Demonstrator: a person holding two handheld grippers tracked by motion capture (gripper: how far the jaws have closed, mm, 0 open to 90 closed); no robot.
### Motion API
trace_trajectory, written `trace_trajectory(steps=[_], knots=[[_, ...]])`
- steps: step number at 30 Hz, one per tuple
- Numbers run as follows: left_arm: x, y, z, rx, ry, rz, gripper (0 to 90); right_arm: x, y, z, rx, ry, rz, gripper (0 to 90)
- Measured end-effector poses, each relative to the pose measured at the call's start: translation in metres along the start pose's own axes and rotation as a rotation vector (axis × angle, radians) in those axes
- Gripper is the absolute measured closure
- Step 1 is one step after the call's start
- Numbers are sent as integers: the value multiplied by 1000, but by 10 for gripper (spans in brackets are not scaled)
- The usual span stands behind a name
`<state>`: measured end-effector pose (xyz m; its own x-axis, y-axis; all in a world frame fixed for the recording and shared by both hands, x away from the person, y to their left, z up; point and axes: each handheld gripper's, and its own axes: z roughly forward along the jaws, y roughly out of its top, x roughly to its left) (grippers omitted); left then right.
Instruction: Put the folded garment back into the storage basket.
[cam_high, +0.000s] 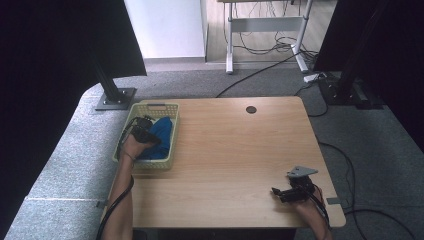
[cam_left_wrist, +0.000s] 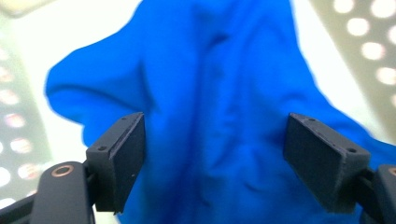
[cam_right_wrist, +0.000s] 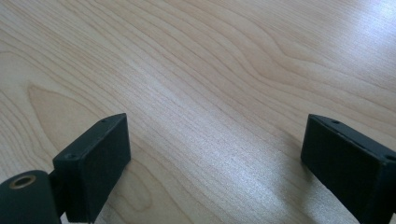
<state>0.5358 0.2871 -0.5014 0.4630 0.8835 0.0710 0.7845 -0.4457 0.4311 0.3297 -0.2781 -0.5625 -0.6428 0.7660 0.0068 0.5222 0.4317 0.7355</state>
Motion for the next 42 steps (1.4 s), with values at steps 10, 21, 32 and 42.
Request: trace_trajectory(steps=[10, 21, 32, 42], knots=[[4, 0, 17, 79, -49, 9, 106, 0, 0, 0, 0, -2, 2, 82], [9, -1, 15, 63, -19, 49, 60, 0, 0, 0, 0, -2, 2, 82], [5, 2, 2, -24, -27, 21, 69, 0, 0, 0, 0, -2, 2, 82], [5, 0, -12, -86, -31, 7, 64, 0, 0, 0, 0, -4, 3, 82]])
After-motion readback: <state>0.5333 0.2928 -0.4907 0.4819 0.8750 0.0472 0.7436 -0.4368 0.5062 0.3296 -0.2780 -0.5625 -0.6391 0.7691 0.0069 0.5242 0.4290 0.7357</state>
